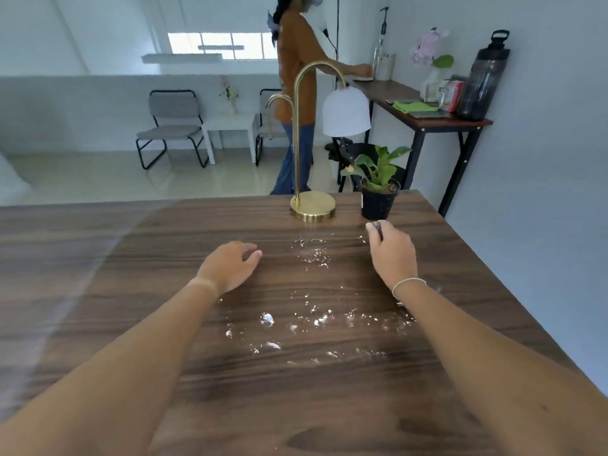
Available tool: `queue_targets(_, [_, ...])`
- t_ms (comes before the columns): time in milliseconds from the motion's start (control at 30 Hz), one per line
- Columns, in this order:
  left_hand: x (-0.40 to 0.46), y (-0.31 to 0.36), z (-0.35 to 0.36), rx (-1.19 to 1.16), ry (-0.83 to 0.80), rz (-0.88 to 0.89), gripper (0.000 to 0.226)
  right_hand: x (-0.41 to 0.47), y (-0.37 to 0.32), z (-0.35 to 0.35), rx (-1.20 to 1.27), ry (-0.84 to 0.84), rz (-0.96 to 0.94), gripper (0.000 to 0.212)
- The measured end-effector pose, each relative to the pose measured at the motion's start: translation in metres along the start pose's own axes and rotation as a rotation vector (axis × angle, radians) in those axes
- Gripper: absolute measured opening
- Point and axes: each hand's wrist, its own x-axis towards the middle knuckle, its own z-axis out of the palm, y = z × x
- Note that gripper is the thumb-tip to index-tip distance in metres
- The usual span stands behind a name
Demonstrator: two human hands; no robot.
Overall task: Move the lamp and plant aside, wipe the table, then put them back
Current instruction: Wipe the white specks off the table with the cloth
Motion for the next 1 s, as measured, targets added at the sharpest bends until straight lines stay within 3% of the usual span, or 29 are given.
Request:
queue_targets(200, [-0.006, -0.035, -0.008, 0.058, 0.085, -0.110, 0.043, -0.008, 0.007, 0.030, -0.041, -0.228, -0.001, 0.031])
queue_targets(367, [-0.003, -0.046, -0.008, 0.090, 0.118, -0.080, 0.041, -0.008, 0.013, 0.022, -0.056, -0.460, -0.046, 0.056])
queue_targets(467, [0.000, -0.050, -0.005, 0.079, 0.135, -0.059, 0.040, -0.009, 0.024, 0.011, -0.241, -0.558, -0.145, 0.065])
queue_targets(533, [0.002, -0.056, -0.005, 0.061, 0.129, -0.052, 0.041, -0.015, 0.034, 0.008, -0.382, -0.577, -0.223, 0.067])
queue_targets(633, [0.003, -0.069, -0.007, 0.032, 0.121, -0.052, 0.041, -0.016, 0.041, 0.010, -0.389, -0.558, -0.260, 0.060])
queue_targets(833, [-0.001, -0.095, -0.011, -0.006, 0.146, -0.037, 0.036, 0.022, 0.042, 0.029, -0.363, -0.524, -0.089, 0.052])
queue_targets(1000, [-0.002, -0.103, -0.007, -0.040, 0.171, -0.026, 0.035, 0.047, 0.018, 0.063, -0.339, -0.556, -0.073, 0.052])
